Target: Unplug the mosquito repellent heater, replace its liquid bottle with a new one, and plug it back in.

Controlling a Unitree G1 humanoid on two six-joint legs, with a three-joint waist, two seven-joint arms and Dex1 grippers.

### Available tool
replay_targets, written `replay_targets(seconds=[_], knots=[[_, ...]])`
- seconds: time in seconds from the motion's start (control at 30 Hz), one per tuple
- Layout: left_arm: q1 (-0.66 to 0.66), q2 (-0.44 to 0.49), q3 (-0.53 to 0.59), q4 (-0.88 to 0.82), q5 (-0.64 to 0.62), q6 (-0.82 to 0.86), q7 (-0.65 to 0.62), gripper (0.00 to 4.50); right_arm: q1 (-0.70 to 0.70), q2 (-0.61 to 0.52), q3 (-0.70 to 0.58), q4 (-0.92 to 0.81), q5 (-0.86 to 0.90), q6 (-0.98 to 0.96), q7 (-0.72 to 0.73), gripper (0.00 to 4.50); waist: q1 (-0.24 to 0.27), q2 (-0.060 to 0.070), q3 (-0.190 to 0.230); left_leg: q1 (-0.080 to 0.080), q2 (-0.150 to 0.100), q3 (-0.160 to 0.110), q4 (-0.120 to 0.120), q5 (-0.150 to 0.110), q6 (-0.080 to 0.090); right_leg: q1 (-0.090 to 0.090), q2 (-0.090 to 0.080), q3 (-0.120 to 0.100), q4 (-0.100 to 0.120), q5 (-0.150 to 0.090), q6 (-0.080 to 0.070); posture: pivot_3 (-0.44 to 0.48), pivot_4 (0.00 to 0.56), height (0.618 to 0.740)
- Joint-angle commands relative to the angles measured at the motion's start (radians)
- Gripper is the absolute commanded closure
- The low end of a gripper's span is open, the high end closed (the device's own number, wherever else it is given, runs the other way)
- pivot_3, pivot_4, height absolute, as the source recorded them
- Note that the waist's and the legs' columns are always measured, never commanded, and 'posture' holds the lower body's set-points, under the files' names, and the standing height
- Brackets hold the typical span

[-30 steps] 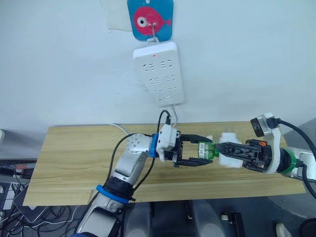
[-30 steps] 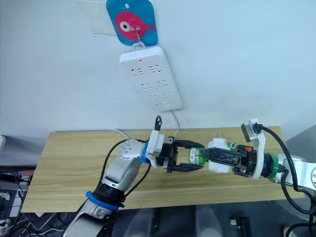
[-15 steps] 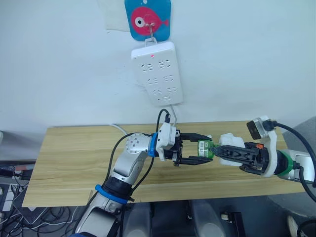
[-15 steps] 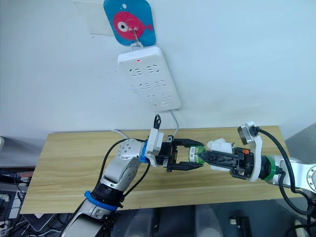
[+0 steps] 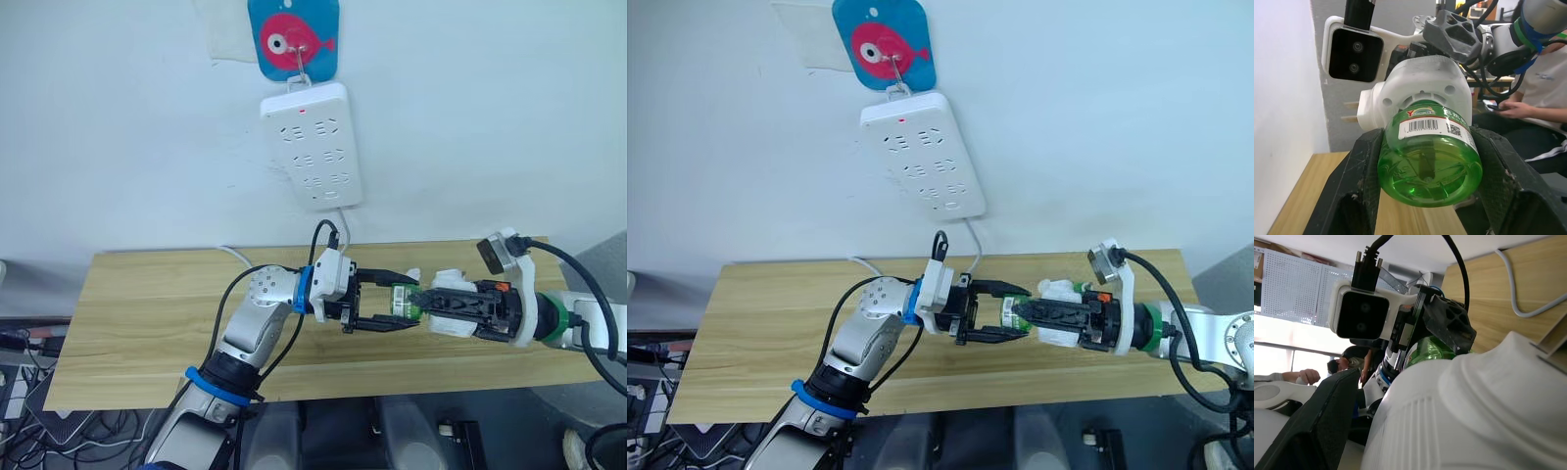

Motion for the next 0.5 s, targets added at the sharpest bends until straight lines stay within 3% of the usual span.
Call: replay_targets(seconds=[0.03, 0.5], knots=[[0.004, -0.008, -0.008, -0.024, 0.004, -0.013, 0.006, 2.21, 0.005, 0.007, -0.016, -0.025, 0.027, 0.008, 0.01, 0.02, 0.0, 0.0, 0.0, 0.0, 0.0, 0.0, 0.0, 0.0, 0.0, 0.0, 0.0, 0.0, 0.0, 0.0, 0.0, -0.078, 0.335, 0.74], [0.008, -0.012, -0.008, -0.044, -0.019, 0.016, -0.012, 2.21, 0.007, 0.094, -0.022, -0.029, 0.027, -0.013, -0.067, 0.02, -0.001, 0.0, 0.0, 0.0, 0.0, 0.0, 0.0, 0.0, 0.0, 0.0, 0.0, 0.0, 0.0, 0.0, 0.0, -0.081, 0.336, 0.74]])
